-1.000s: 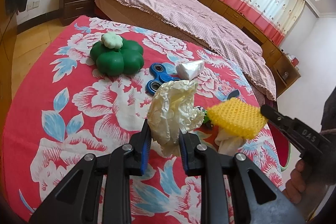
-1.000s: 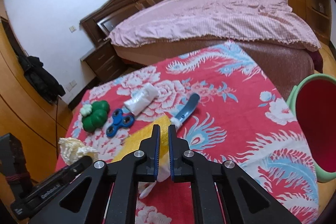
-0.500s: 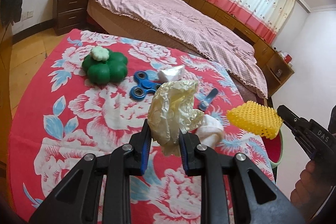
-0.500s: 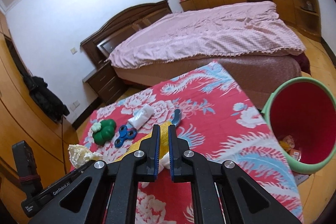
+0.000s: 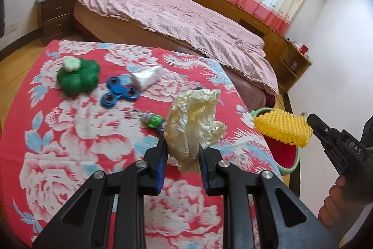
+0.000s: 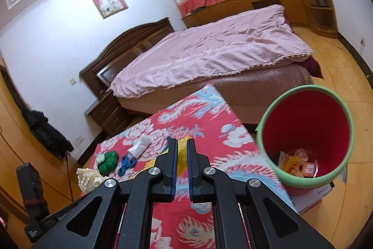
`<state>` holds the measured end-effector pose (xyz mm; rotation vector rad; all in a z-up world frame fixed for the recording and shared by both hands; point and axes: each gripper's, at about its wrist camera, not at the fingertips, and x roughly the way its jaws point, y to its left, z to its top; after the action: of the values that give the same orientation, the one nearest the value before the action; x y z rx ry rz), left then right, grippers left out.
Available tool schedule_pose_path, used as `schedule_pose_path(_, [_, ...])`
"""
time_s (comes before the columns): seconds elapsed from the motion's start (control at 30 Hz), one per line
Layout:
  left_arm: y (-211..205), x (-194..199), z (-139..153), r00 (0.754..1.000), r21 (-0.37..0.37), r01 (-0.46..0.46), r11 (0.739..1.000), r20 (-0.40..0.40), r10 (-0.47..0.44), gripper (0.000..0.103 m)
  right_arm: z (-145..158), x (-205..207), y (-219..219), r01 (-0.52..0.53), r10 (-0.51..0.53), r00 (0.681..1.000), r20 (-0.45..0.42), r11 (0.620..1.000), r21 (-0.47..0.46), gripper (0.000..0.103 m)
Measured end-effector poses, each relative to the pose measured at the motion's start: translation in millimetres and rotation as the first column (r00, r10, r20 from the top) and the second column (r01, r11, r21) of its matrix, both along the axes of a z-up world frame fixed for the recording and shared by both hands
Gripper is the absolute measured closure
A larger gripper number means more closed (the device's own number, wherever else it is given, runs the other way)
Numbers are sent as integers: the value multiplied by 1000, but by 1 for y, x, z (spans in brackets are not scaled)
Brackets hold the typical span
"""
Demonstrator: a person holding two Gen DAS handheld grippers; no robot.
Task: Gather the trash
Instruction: 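Carry the plastic bag in the left tool and foam net in the right toward the bucket, then open the left tool to drop the plastic bag while the right tool drops the foam net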
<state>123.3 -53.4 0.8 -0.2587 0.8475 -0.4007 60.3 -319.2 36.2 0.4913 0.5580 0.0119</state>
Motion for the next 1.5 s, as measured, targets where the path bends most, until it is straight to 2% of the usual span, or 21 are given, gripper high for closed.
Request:
schedule_pose_path(0.4, [-73,0,7,989,37,147,988,-8,-147,79,-8,-26,-64,131,-132,991,8,989,64,95])
schedule_pose_path(0.83, [-161,5,3,954,80,300,951,-23,-299,79,-28,-45,-124,266,-264,964,-26,959,96,95])
schedule_pose_path(1.5, [-259,26,-30,907,123,420,899,-91,-412,79,-75,-42,-187,392,-381,915,-132,917,68,95])
